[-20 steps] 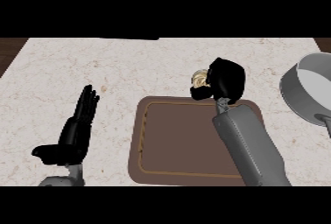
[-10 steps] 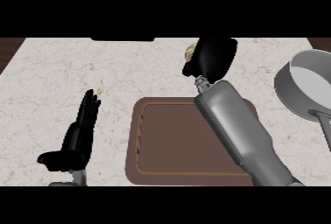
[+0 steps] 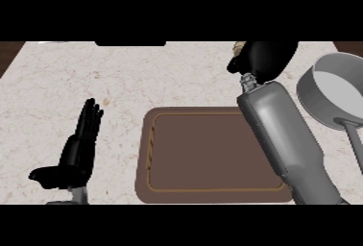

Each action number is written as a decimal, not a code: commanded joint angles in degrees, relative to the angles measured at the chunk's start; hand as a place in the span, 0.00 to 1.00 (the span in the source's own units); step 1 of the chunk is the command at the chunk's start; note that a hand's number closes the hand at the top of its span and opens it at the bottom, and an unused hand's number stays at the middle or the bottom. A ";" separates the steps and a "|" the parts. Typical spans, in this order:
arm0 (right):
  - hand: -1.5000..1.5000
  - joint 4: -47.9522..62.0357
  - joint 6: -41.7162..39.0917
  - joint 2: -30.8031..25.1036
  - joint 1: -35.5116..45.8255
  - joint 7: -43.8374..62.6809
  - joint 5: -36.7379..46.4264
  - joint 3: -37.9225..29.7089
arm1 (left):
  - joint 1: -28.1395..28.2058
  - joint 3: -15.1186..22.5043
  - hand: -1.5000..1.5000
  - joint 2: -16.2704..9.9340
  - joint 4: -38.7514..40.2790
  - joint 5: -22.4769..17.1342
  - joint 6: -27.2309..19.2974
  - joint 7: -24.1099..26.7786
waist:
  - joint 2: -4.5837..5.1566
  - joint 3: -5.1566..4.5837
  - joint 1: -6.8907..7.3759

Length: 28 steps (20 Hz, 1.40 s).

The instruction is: Pick the cupcake from the tray and place it in the pot

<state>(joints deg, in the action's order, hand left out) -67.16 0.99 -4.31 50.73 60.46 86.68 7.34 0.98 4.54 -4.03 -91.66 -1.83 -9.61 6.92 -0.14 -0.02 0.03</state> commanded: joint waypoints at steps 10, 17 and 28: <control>1.00 -15.31 -4.34 -13.62 -15.66 -6.98 -6.58 -11.64 | -0.20 0.53 0.50 1.09 -1.04 1.75 -1.27 -1.64 | -0.09 0.03 -0.56; 1.00 -13.11 -0.75 -17.25 -20.90 -14.49 -13.68 -18.46 | -2.09 -2.76 0.50 -1.02 1.18 -0.21 1.54 -0.74 | 0.11 0.03 -0.04; 1.00 5.73 5.09 -19.59 -25.04 -24.13 -25.12 -29.37 | 0.09 0.14 0.50 2.08 2.07 2.14 0.17 2.39 | 0.34 0.06 0.25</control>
<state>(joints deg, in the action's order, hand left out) -67.53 4.24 -23.23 27.25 39.11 65.67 -17.75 0.16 4.16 -2.95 -91.26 -0.28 -9.22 6.60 -0.13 -0.22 0.31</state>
